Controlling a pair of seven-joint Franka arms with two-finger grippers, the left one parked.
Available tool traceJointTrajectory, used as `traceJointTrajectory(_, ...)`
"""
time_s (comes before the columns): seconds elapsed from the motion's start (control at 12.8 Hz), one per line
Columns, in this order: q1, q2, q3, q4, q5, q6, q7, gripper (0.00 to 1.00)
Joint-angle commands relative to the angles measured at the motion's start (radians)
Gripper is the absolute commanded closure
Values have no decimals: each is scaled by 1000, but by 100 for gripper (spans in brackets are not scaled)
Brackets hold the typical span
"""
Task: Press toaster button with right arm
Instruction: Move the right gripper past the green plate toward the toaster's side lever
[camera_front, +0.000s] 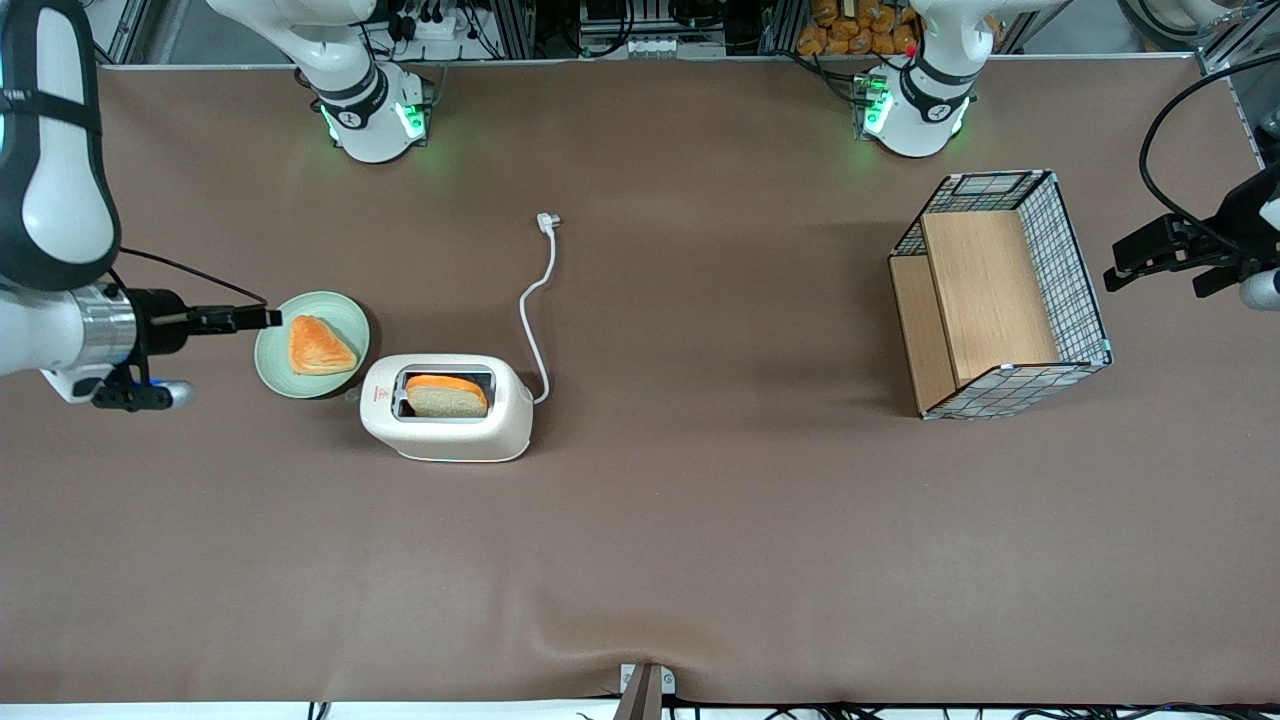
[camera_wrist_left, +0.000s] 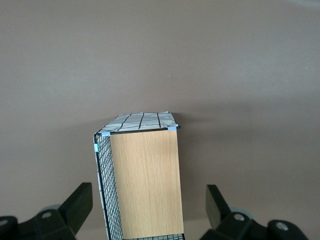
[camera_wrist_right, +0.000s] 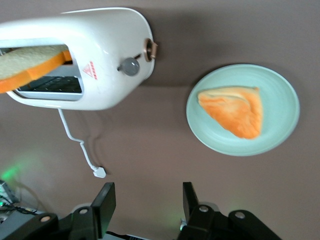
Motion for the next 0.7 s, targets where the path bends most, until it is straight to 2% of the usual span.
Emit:
traceJointTrajectory(0.0,-12,43,1,0,77,40,-59,49)
traceJointTrajectory(0.08,-9,58,1,0,126,43,-76,66)
traceJointTrajectory(0.16,-4,67,1,1,162,45,-76,89)
traceJointTrajectory(0.23,2,80,1,1,176,51,-76,100)
traceJointTrajectory(0.39,20,104,1,1,211,88,-88,100)
traceJointTrajectory(0.62,31,150,2,0,229,157,-191,100)
